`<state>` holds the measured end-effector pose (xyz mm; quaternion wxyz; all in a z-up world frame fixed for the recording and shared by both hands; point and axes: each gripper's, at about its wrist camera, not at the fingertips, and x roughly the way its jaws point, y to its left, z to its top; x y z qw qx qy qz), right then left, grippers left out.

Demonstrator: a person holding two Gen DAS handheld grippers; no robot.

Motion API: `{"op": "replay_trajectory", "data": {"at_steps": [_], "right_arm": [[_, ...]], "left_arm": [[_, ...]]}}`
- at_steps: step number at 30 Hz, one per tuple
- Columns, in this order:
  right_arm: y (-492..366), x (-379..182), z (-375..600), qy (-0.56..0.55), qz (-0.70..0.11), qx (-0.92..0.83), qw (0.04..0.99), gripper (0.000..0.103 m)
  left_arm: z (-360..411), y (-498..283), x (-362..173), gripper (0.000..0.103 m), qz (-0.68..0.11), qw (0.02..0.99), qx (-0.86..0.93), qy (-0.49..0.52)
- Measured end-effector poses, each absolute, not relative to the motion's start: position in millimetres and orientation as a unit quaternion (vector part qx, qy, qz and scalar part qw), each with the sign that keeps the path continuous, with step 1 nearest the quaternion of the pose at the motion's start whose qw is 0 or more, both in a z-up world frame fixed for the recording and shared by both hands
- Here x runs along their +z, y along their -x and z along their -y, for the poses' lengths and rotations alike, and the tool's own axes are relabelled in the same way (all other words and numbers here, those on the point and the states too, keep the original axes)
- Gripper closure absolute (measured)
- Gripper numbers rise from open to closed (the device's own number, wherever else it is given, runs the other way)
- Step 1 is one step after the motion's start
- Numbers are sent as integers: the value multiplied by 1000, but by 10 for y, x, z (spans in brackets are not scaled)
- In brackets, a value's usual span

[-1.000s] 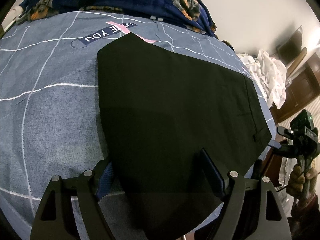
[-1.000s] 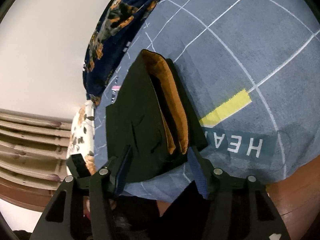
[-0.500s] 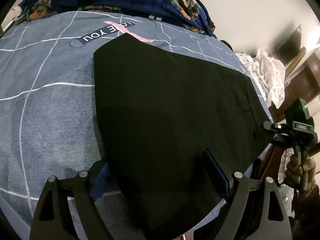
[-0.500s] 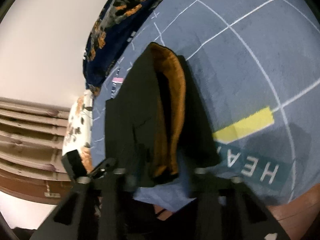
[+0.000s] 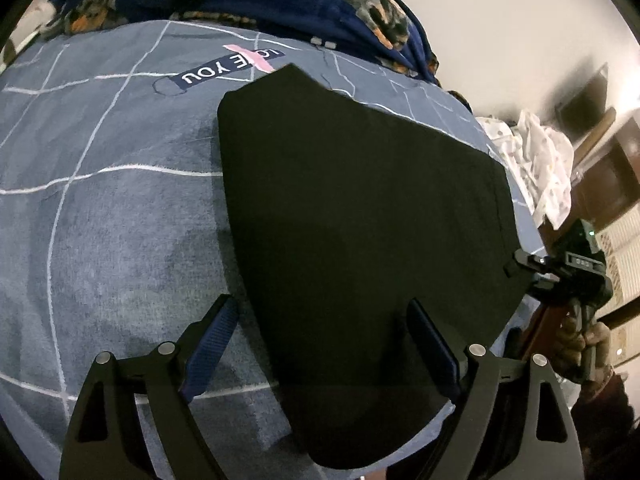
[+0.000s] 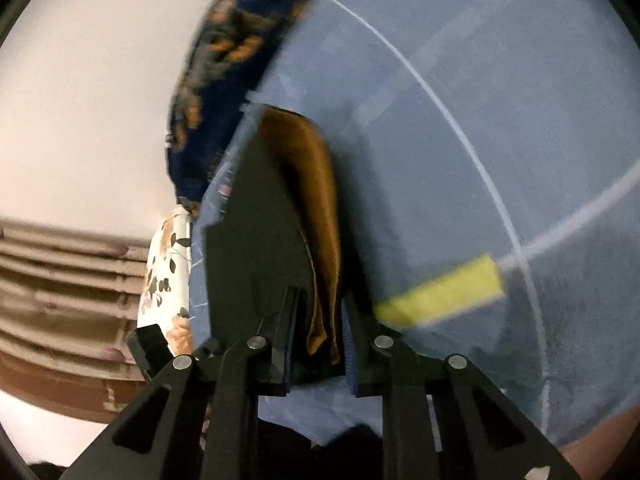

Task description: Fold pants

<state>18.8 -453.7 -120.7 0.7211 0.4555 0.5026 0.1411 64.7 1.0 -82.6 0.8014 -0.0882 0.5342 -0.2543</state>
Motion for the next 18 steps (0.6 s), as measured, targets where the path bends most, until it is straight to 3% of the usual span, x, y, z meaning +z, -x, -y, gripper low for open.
{"op": "replay_trajectory", "data": {"at_steps": [18], "right_arm": [[-209, -1345, 4501, -470, -495, 154, 714, 87]], "left_arm": [[66, -626, -821, 17, -523, 812, -255, 48]]}}
